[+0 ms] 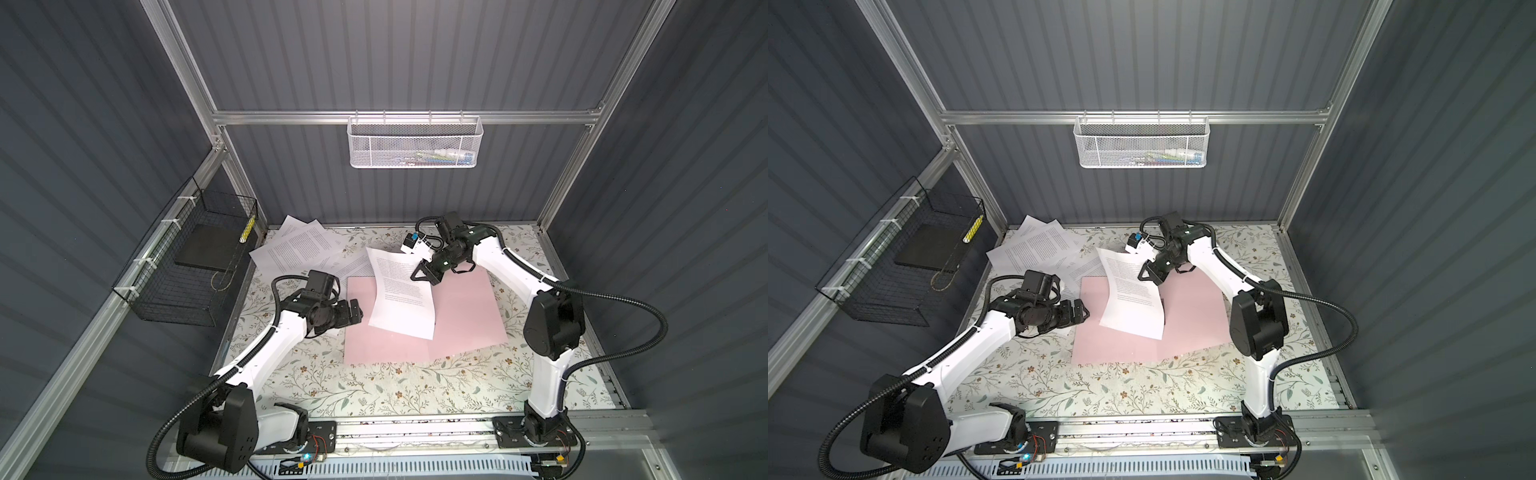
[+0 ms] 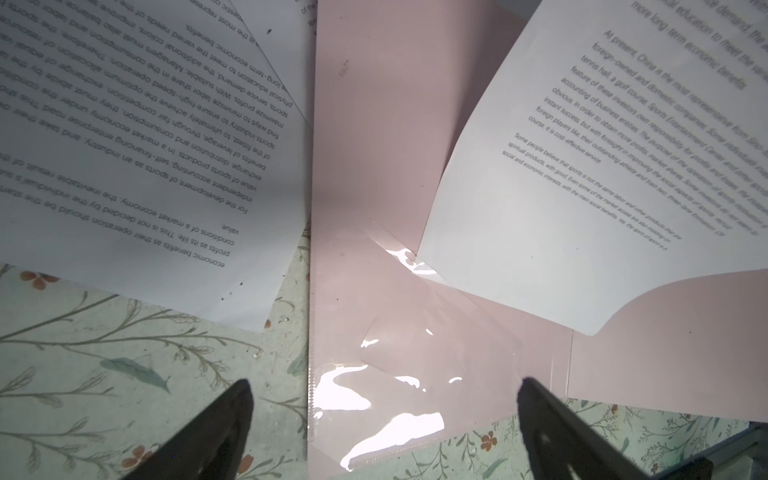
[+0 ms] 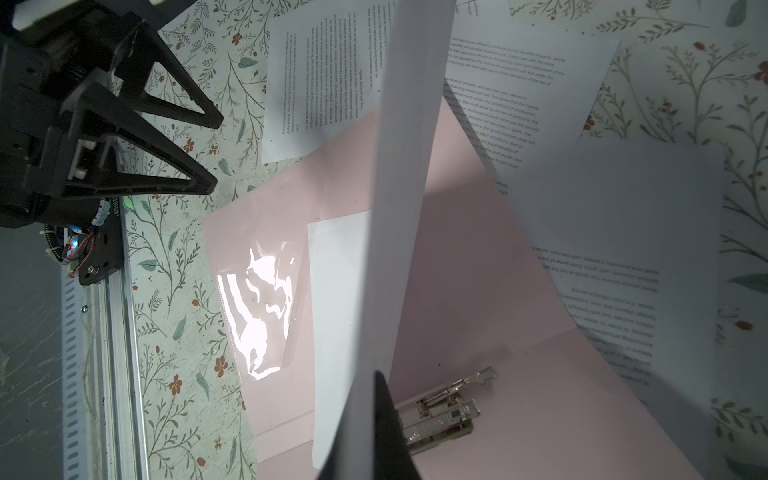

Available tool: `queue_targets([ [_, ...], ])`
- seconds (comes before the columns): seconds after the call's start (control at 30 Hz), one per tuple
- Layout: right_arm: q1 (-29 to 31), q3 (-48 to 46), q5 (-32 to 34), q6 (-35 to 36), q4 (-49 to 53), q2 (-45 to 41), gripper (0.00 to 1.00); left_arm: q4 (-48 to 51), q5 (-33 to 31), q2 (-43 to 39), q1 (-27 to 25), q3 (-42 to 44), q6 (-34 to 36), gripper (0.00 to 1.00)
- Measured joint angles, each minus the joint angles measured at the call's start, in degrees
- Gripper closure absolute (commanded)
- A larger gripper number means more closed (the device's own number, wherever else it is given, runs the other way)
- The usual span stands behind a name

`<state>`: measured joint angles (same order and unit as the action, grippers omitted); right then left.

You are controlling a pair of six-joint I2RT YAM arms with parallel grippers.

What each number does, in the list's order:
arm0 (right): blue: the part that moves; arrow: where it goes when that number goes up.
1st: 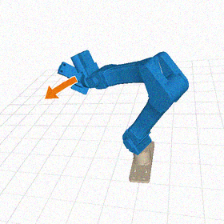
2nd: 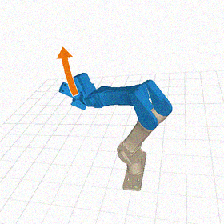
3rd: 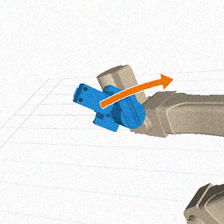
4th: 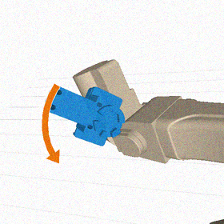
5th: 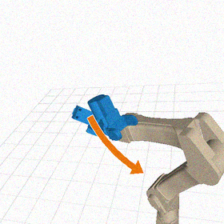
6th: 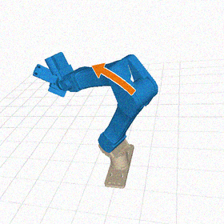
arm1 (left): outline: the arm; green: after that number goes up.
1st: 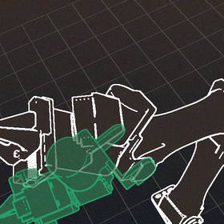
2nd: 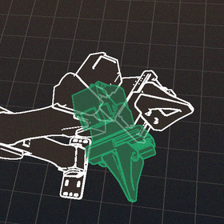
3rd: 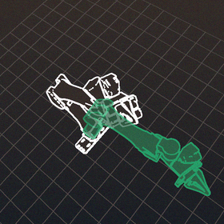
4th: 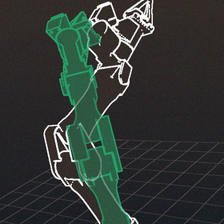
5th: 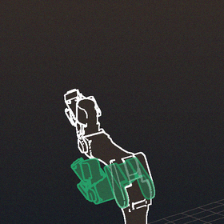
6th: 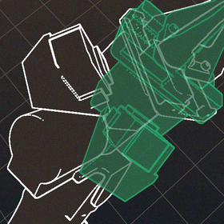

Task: Put the files into the folder
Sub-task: 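Lower the sheet onto the open folder near the clip with the right gripper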

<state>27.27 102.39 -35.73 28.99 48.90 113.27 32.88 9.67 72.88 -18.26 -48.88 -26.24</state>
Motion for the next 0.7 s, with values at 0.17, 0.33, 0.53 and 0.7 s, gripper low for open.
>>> queue_targets([
  [0.17,0.2,1.3,-1.8,-0.1,0.2,0.4,1.0,-1.3,1.4,0.0,0.0,3.1,-0.8,0.0],
  [0.33,0.2,2.1,-4.3,-1.2,-0.6,0.7,1.0,-2.3,2.4,0.0,0.0,3.7,-1.3,0.0],
  [0.53,0.3,1.6,-5.9,-3.2,-2.5,2.4,1.0,-2.8,3.3,0.0,0.0,3.7,-1.4,0.0],
  [0.7,0.8,-0.2,-6.7,-5.2,-4.6,4.3,1.0,-3.6,3.5,0.3,0.0,4.2,-1.4,0.0],
])
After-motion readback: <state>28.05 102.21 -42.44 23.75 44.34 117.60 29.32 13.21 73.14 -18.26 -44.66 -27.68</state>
